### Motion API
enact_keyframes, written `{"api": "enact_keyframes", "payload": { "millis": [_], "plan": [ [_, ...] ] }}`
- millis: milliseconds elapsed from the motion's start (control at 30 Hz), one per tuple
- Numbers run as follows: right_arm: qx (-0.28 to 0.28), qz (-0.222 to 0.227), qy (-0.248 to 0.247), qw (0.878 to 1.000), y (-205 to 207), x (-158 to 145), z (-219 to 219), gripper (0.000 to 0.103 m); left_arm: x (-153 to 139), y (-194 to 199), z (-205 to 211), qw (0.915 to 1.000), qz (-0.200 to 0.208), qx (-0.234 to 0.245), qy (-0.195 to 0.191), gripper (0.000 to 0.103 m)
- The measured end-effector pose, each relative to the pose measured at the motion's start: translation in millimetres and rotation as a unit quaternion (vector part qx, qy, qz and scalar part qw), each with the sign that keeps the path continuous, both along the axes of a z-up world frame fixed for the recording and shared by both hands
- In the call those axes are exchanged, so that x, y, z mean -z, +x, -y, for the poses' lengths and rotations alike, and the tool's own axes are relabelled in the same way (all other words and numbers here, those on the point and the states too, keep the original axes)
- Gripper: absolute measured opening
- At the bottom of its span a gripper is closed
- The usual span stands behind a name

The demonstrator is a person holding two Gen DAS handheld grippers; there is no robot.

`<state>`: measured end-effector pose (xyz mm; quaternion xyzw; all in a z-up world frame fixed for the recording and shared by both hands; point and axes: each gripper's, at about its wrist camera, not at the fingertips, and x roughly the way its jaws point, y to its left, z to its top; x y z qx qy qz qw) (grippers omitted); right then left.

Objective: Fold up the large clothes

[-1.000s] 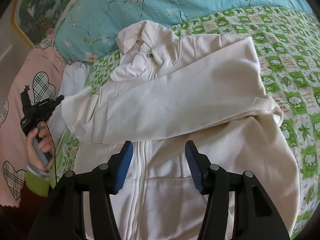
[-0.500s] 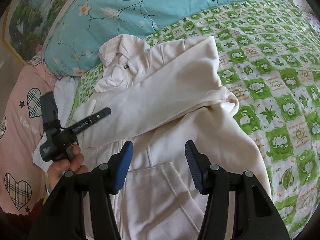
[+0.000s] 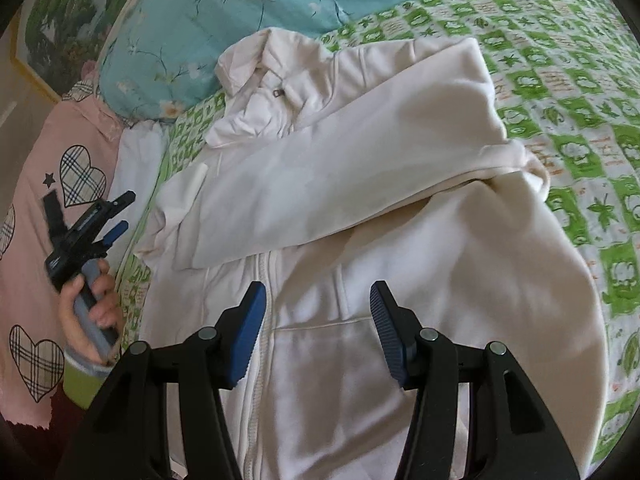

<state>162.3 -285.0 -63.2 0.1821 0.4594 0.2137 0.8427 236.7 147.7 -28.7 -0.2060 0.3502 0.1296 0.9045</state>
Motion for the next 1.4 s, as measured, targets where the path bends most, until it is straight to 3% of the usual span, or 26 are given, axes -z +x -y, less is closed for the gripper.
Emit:
{"api": "enact_keyframes", "payload": {
  "millis": [133,200,233,300,333,533,733,933,1033,1133,1233,1333,1400],
  "plan": [
    [0.002,-0.005,-0.002,1.0,2,1,-1,0.055,30,25,-30,0.9984,-0.039,0.008,-0.042,0.077],
    [0.002,-0.006,-0.004,1.0,2,1,-1,0.055,43,35,-32,0.9966,-0.052,0.026,-0.059,0.047],
    [0.002,-0.006,-0.005,1.0,2,1,-1,0.055,47,38,-31,0.9959,-0.057,0.033,-0.062,0.042],
    [0.002,-0.005,-0.006,1.0,2,0,-2,0.055,50,40,-28,0.996,-0.057,0.042,-0.054,0.009],
    [0.001,-0.005,-0.006,1.0,2,0,-2,0.055,48,39,-27,0.9961,-0.052,0.046,-0.054,0.005],
    [0.0,0.007,-0.001,1.0,-1,-6,-2,0.055,5,21,5,0.9956,0.015,0.08,-0.047,0.003],
    [0.008,0.019,0.006,1.0,-3,-12,3,0.055,-27,29,83,0.982,0.062,0.169,-0.058,0.001],
    [0.042,0.031,0.013,0.999,-4,-16,21,0.055,-7,53,186,0.9618,0.042,0.264,-0.058,0.0],
    [0.058,0.03,0.017,0.998,-1,-16,33,0.055,18,65,220,0.9586,0.015,0.281,-0.042,0.0],
    [0.063,0.028,0.018,0.997,4,-16,37,0.055,34,64,229,0.9551,-0.003,0.293,-0.041,0.0],
    [0.057,0.028,0.023,0.998,10,-16,33,0.055,30,45,221,0.9527,0.001,0.302,-0.034,0.0],
    [0.038,0.022,0.031,0.999,23,-14,19,0.056,18,16,194,0.9583,0.012,0.285,-0.008,0.001],
    [0.017,0.014,0.037,0.999,38,-10,2,0.061,12,-4,162,0.967,0.015,0.254,0.001,0.01]
  ]
}}
